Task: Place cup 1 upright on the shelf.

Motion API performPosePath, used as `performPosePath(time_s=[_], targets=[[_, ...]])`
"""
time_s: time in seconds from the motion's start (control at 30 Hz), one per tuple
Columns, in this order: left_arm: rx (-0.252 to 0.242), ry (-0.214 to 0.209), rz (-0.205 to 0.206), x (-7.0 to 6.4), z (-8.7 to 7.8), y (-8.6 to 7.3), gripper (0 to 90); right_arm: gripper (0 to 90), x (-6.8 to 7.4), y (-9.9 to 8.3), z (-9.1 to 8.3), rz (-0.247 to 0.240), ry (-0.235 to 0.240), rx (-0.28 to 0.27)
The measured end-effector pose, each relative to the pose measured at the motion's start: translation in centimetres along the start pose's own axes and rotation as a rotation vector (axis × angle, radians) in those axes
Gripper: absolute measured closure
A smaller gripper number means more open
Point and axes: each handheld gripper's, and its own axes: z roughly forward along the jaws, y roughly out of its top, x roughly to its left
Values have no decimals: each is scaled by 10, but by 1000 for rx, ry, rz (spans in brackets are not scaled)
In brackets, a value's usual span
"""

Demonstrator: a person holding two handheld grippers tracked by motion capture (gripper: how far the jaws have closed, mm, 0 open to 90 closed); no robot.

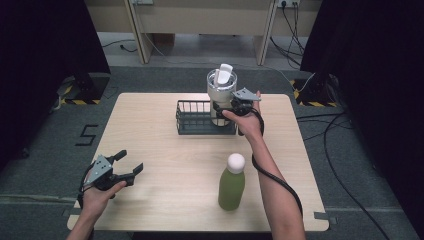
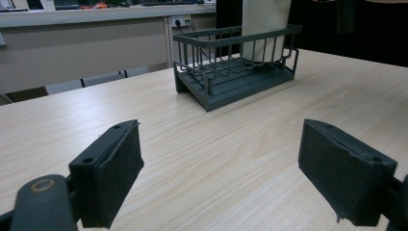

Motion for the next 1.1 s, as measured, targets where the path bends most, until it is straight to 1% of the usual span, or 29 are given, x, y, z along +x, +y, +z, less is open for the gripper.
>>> performPosePath(time_s=[0.17,0.53,0.93,1.1], targets=[[-3,-1,2,-1,0,1,145,8,-1,-4,-9,-4,-1,-1],[-4,-1,8,-2,0,2,145,21,-1,-6,-25,7,-1,-16],[-6,-2,8,-3,0,2,145,28,-3,-11,-44,8,-20,-26],[-7,-1,9,-3,0,2,145,35,-7,-16,-52,22,-34,-27]])
